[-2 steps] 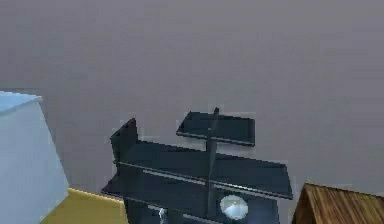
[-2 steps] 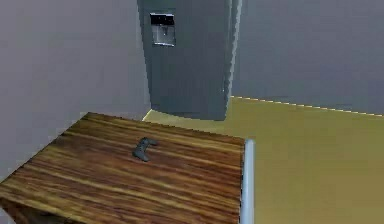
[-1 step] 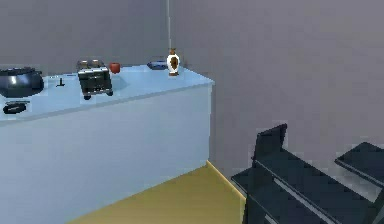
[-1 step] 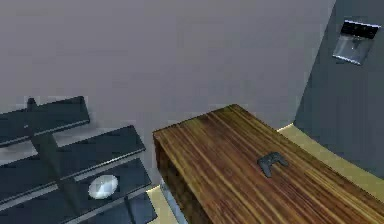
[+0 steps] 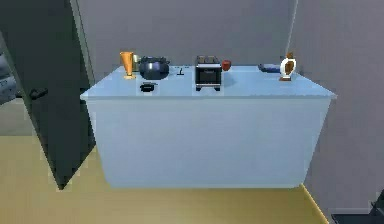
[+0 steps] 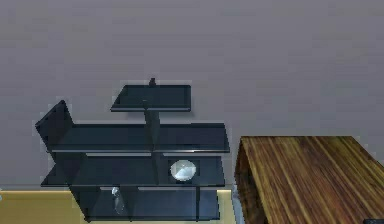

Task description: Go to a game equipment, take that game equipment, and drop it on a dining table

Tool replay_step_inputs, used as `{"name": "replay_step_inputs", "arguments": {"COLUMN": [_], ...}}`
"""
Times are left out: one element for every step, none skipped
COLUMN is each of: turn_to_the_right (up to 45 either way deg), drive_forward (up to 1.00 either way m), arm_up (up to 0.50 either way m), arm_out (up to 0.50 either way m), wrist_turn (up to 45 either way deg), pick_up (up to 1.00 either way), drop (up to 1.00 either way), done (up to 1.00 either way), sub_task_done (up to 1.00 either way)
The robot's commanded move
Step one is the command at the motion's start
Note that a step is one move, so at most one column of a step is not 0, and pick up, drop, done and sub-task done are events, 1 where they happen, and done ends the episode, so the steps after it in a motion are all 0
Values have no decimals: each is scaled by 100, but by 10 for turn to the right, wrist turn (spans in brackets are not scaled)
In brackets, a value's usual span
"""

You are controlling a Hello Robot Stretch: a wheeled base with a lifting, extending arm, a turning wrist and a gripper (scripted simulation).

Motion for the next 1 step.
{"name": "replay_step_inputs", "arguments": {"turn_to_the_right": [0], "drive_forward": [5], "arm_up": [0], "arm_out": [0], "wrist_turn": [0], "pick_up": [0], "drop": [0], "done": [0], "sub_task_done": [0]}}
